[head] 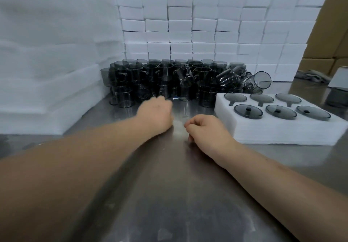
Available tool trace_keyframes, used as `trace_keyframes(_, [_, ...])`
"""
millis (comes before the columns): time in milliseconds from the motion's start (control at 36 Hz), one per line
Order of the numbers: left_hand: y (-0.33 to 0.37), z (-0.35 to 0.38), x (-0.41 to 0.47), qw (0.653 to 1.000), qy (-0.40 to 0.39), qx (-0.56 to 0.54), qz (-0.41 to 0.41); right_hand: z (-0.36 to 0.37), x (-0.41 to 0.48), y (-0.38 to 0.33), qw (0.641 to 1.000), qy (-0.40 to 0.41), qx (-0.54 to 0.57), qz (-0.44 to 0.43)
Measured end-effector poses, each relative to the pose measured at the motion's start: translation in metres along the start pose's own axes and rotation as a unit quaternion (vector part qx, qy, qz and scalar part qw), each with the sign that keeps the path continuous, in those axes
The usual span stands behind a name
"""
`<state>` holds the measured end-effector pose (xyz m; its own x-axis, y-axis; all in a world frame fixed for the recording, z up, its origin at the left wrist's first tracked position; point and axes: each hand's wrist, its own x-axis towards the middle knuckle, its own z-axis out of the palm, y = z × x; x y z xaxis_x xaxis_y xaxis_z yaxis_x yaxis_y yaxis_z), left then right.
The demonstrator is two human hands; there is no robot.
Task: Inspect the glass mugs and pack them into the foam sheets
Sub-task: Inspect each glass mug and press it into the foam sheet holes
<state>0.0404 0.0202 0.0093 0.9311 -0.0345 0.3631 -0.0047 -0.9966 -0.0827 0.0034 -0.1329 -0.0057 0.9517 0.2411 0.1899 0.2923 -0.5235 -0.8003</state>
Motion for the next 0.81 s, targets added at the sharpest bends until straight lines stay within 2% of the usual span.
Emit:
trace_keyframes(111, [-0.029, -0.008, 0.029, 0.992, 0.084, 0.074, -0.059, -0.001, 0.0, 0.001, 1.0, -0.009, 0.0, 0.002])
trace_keyframes(167, [-0.045, -0.013, 0.041, 0.988, 0.096, 0.08, -0.097, -0.001, 0.001, 0.001, 1.0, -0.012, 0.003, 0.004])
trace_keyframes(333, [-0.074, -0.013, 0.056, 0.979, -0.031, 0.08, -0.187, -0.001, 0.001, 0.0, 1.0, -0.012, -0.009, 0.003])
trace_keyframes(389, [-0.076, -0.008, 0.053, 0.976, -0.069, 0.085, -0.189, -0.001, 0.001, 0.0, 1.0, -0.013, -0.012, 0.001])
trace_keyframes(445, [-0.077, -0.003, 0.048, 0.978, -0.07, 0.075, -0.183, -0.001, 0.001, 0.0, 1.0, -0.013, -0.016, 0.001])
trace_keyframes(667, [-0.079, 0.006, 0.036, 0.986, 0.038, 0.028, -0.163, -0.001, 0.003, 0.0, 0.999, -0.011, -0.043, -0.007])
trace_keyframes(806, [-0.065, 0.007, 0.023, 0.975, 0.13, 0.01, -0.18, -0.001, 0.003, 0.0, 0.999, -0.002, -0.053, -0.011])
